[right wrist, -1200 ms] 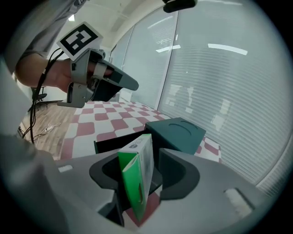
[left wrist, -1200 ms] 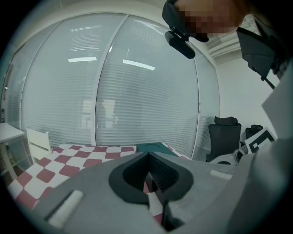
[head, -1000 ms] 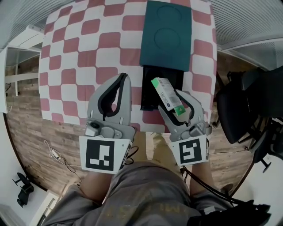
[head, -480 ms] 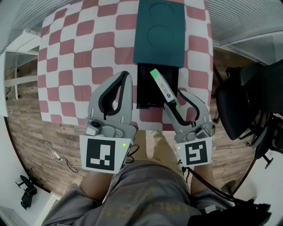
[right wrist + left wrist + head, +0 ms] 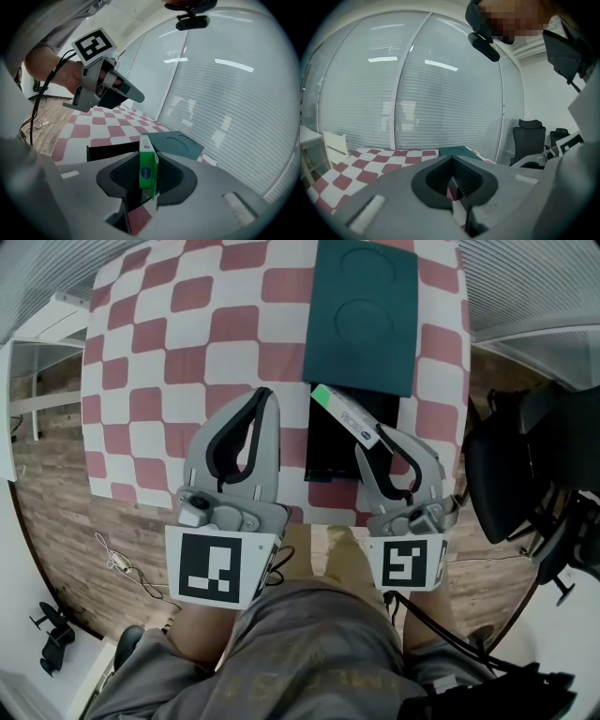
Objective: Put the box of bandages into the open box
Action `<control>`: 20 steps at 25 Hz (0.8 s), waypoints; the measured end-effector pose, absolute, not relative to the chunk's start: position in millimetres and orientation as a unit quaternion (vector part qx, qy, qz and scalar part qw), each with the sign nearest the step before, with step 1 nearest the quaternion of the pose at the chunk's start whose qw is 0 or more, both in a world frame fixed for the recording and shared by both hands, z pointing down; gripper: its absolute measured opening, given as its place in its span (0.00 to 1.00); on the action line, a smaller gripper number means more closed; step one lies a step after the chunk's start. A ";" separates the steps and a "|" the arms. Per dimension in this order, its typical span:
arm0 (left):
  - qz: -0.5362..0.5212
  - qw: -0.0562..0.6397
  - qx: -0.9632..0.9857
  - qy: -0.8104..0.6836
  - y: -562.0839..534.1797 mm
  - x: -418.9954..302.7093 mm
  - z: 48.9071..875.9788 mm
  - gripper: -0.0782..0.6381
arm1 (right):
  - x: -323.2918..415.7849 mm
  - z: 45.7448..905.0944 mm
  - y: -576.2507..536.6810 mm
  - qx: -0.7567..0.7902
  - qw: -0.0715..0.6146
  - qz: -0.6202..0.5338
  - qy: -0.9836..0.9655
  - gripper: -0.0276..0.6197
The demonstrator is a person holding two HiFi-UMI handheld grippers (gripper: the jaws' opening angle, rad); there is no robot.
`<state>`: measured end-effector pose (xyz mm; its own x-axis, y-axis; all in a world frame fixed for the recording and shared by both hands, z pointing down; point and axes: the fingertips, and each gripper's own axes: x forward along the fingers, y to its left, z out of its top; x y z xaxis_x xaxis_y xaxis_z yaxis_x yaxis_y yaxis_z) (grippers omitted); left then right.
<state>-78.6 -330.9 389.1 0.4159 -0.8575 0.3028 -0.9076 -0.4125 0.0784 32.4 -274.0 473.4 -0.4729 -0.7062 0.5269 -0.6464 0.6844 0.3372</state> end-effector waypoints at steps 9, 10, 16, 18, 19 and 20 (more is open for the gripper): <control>0.107 0.122 0.834 -0.528 -326.5 -78.2 393.9 0.11 | 14.0 471.2 -248.4 0.324 0.284 0.016 -0.902 0.40; 0.106 0.122 0.834 -0.528 -324.9 -78.5 392.8 0.11 | 13.0 469.1 -248.0 0.328 0.283 0.012 -0.901 0.38; 0.103 0.121 0.832 -0.531 -321.6 -84.3 390.0 0.11 | 9.0 469.8 -253.1 0.342 0.303 -0.013 -0.889 0.25; 0.102 0.124 0.830 -0.533 -321.0 -88.0 390.5 0.11 | 5.7 474.6 -253.5 0.341 0.311 -0.011 -0.887 0.23; 0.102 0.124 0.830 -0.535 -321.2 -89.4 390.5 0.11 | 3.8 477.7 -253.4 0.338 0.317 -0.010 -0.886 0.22; 0.101 0.124 0.829 -0.536 -321.3 -90.8 390.6 0.11 | 1.7 481.1 -253.2 0.334 0.323 -0.009 -0.885 0.21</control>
<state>-90.8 -321.3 390.6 0.4054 -0.8632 0.3010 -0.9135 -0.3952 0.0969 1.7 -253.2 481.1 -0.5673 -0.5980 0.5662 -0.5859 0.7762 0.2328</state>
